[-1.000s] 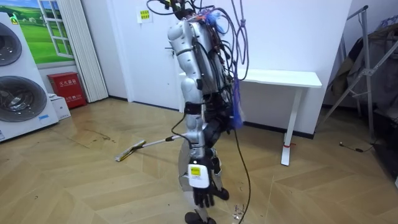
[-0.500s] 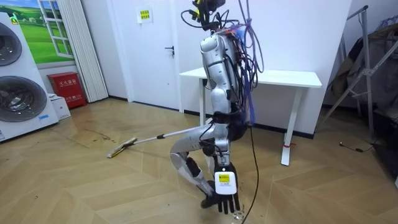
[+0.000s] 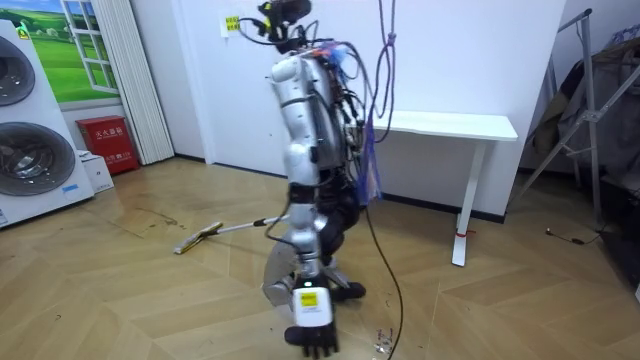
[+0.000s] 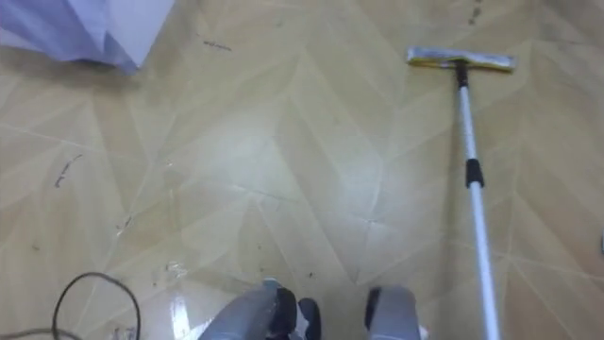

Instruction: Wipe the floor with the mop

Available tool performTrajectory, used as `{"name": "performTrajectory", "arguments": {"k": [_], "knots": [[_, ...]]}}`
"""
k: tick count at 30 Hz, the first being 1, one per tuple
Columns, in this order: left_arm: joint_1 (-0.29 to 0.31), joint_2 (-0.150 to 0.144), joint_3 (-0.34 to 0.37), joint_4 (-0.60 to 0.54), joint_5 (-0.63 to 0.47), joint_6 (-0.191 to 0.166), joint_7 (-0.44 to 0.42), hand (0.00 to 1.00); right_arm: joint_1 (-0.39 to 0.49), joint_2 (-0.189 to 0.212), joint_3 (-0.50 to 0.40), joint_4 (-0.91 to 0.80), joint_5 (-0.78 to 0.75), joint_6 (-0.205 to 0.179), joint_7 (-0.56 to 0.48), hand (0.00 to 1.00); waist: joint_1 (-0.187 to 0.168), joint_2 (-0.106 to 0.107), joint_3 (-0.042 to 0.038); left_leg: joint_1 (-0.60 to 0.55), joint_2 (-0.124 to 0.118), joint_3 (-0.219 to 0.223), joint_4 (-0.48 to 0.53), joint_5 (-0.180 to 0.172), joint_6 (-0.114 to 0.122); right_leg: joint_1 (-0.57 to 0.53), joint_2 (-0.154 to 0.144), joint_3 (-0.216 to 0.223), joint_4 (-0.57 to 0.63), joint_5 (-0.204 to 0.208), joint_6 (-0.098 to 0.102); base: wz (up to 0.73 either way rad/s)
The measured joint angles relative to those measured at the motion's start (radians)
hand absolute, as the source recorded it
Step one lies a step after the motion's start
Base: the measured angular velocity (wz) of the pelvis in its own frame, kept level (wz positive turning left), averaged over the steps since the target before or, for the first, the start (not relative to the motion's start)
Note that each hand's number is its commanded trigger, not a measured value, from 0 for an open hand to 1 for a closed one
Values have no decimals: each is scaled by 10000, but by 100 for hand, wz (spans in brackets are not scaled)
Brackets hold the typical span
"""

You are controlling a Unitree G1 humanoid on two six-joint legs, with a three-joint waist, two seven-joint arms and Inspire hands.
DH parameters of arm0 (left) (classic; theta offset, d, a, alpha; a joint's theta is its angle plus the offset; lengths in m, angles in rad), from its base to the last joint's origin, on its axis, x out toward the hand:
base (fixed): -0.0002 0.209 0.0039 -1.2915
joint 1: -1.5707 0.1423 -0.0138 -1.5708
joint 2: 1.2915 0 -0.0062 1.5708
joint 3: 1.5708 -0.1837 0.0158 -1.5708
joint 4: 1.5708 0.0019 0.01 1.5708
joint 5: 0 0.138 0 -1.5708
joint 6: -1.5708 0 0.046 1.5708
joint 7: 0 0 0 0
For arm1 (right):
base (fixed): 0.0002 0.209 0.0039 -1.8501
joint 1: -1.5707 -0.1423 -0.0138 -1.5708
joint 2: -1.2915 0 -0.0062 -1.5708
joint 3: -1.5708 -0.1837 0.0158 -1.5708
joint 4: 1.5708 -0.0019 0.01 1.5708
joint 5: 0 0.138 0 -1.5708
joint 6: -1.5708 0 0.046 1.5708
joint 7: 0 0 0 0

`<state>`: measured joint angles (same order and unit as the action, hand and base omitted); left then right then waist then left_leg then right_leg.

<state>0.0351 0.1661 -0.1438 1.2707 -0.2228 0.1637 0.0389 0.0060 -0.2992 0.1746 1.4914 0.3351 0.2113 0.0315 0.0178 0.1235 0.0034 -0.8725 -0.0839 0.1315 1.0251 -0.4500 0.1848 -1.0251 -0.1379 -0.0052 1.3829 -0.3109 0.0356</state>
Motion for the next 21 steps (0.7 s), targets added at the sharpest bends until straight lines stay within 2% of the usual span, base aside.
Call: {"name": "performTrajectory", "arguments": {"k": [1,2,3,4,5,6,7,8,9,10,11,12,13,14,15,16,17,18,19,20,21], "knots": [[17,-43,-59,-64,7,-21,-6,0,101,170,-9,-63,161,1,-115,100,-8,42,20,115,-8,28,-68,-147,38,-190,267,12,-977,-104,-5,-16],[80,-69,-161,-62,13,-13,-4,0,93,306,-50,-81,186,19,-197,100,19,43,19,353,-18,106,-198,-295,39,-228,436,-54,-2095,-114,-26,-22],[136,-96,-171,-64,13,3,-3,0,54,331,-103,-87,161,68,-214,100,54,32,27,486,-18,107,-254,-400,14,-191,526,-125,-2663,-104,-71,-28],[249,-135,-160,-50,-13,70,17,0,-194,332,-147,-86,123,238,-249,100,132,-55,81,829,-19,133,-350,-608,-36,-64,566,-401,-3607,-2,-309,-28],[386,-138,-162,-50,-15,145,76,0,-565,299,-216,-11,4,493,-326,100,216,-166,81,1101,-19,153,-363,-852,-119,106,588,-636,-4137,112,-582,-24],[434,-140,-163,-49,-28,204,149,0,-822,256,-231,21,-80,624,-361,100,229,-237,101,1240,-9,197,-337,-969,-175,173,597,-633,-4102,81,-767,-21],[466,-134,-161,-45,-104,316,261,0,-1389,112,-401,81,-279,802,-459,100,388,-419,105,1312,53,291,85,-1084,-439,240,590,-651,-3865,-141,-901,-29],[444,-71,-168,-92,-273,355,405,0,-2091,-62,-394,173,-345,900,-564,100,686,-562,172,774,350,344,1478,-477,-1333,299,764,-586,-3572,-355,-1031,-42],[455,7,-181,-160,-396,366,480,0,-2426,-107,-390,168,-350,906,-614,100,838,-748,197,448,516,455,2295,134,-1656,290,904,-392,-3379,-442,-1104,-61],[485,111,-180,-268,-637,365,667,0,-3081,-208,-383,153,-339,847,-636,100,1226,-1112,248,-299,725,576,3720,1896,-1877,317,1056,-110,-3018,-712,-1180,-56],[529,133,-213,-348,-837,371,782,0,-3610,-326,-274,124,-266,761,-598,100,1494,-1416,319,-1099,755,477,4730,3685,-1933,460,1111,5,-2808,-958,-1269,-44],[545,131,-300,-377,-924,370,779,0,-3823,-405,-229,56,-197,685,-559,100,1543,-1436,320,-1462,786,335,5080,3894,-1954,560,1192,6,-2763,-1036,-1346,-17],[593,135,-367,-441,-933,376,762,0,-4137,-523,-194,-118,37,467,-408,100,1718,-1486,343,-2093,974,220,5144,3616,-1850,746,1255,-43,-2662,-1285,-1342,0],[728,139,-363,-607,-877,383,685,0,-4294,-564,-176,-180,242,184,-238,100,1812,-1472,340,-2370,1109,215,4232,3101,-1737,1021,1295,-51,-2651,-1537,-1246,4],[838,140,-354,-723,-831,376,623,0,-4291,-559,-154,-204,301,104,-157,100,1818,-1482,338,-2323,1078,233,3315,2878,-1716,1192,1302,-54,-2695,-1671,-1199,11],[1043,138,-370,-814,-760,308,493,0,-4142,-541,-72,-203,545,64,-59,100,1811,-1522,354,-1915,1038,151,1142,2681,-1686,1617,1299,-82,-2853,-1914,-1107,11],[1140,142,-334,-791,-713,276,346,0,-3779,-540,27,-199,813,31,-10,100,1771,-1315,308,-1380,1074,-11,-782,2664,-1661,2102,1294,-214,-3097,-2186,-1047,13],[1142,146,-281,-752,-566,289,286,0,-3445,-545,28,-197,868,-34,0,100,1731,-1268,301,-1205,1041,35,-1178,2383,-1269,2356,1237,-253,-3168,-2346,-985,40],[1119,144,-149,-677,-325,298,207,0,-2654,-581,23,-173,866,-88,14,100,1520,-1243,242,-904,729,69,-1248,2051,-836,2768,933,-337,-3328,-2559,-718,72],[1042,122,-138,-645,-240,267,140,0,-1815,-651,20,-121,840,-69,-52,100,1284,-1123,171,-747,474,109,-1146,1676,-517,2898,704,-279,-2968,-2587,-628,81],[1003,101,-146,-642,-208,256,133,0,-1380,-665,32,-98,840,-54,-97,100,1183,-1039,164,-658,341,109,-1013,1442,-415,2764,632,-210,-2479,-2372,-435,52]]}}
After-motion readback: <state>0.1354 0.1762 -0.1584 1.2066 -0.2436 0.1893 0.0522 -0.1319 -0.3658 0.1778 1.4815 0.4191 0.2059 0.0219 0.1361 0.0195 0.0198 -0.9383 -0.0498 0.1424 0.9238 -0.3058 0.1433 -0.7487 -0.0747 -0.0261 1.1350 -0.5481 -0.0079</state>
